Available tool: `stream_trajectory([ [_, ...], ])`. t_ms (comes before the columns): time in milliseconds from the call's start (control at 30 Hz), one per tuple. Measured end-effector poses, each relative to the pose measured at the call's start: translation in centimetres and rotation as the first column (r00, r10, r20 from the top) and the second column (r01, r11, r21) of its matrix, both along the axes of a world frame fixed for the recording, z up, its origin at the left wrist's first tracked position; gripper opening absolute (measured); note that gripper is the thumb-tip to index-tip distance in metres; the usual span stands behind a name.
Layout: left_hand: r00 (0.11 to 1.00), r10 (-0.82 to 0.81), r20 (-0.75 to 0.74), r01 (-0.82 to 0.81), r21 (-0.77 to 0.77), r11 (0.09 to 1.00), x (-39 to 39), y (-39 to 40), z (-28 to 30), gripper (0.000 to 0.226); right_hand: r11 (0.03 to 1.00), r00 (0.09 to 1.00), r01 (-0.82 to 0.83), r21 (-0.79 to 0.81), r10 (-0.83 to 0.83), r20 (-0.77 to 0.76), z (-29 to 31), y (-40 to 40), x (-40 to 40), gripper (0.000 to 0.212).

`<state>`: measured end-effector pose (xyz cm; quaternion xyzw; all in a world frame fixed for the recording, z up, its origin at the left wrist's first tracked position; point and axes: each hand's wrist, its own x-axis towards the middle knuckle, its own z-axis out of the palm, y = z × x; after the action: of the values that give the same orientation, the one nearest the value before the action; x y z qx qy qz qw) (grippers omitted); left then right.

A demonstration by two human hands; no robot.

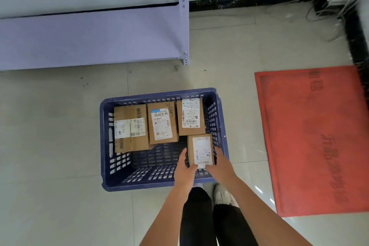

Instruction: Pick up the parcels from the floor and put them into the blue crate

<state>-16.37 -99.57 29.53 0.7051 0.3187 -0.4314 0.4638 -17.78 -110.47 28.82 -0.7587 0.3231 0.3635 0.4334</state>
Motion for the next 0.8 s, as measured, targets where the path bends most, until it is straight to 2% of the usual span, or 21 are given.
stream_trajectory([
  [167, 0.995, 0.047, 0.091, -0.042, -0.052, 0.998, -2.6, 1.1, 13.3, 0.060, 0.998, 0.997, 0.032, 0.061, -0.036, 0.066, 12.9, 1.0, -2.0, 0.064],
  [300, 0.985, 0.007, 0.175, 0.010, -0.097, 0.995, -5.9, 1.8, 21.4, 0.060, 0.976, 0.992, 0.109, 0.189, -0.119, 0.040, 19.5, 2.5, -6.9, 0.072],
  [400, 0.981, 0.074, 0.181, -0.048, -0.143, 0.989, -9.4, 3.2, 27.0, 0.061, 0.970, 0.991, 0.117, 0.211, -0.128, 0.042, 25.4, 4.3, -9.8, 0.077],
  [567, 0.939, 0.185, 0.289, -0.143, -0.161, 0.977, -13.1, 9.1, 33.3, 0.067, 0.967, 0.994, 0.043, 0.251, -0.068, 0.091, 33.9, 8.1, -11.8, 0.076],
  [800, 0.860, 0.340, 0.379, -0.293, -0.177, 0.939, -15.4, 23.0, 38.7, 0.070, 0.957, 0.991, -0.096, 0.273, 0.067, 0.114, 39.2, 20.1, -11.3, 0.080],
])
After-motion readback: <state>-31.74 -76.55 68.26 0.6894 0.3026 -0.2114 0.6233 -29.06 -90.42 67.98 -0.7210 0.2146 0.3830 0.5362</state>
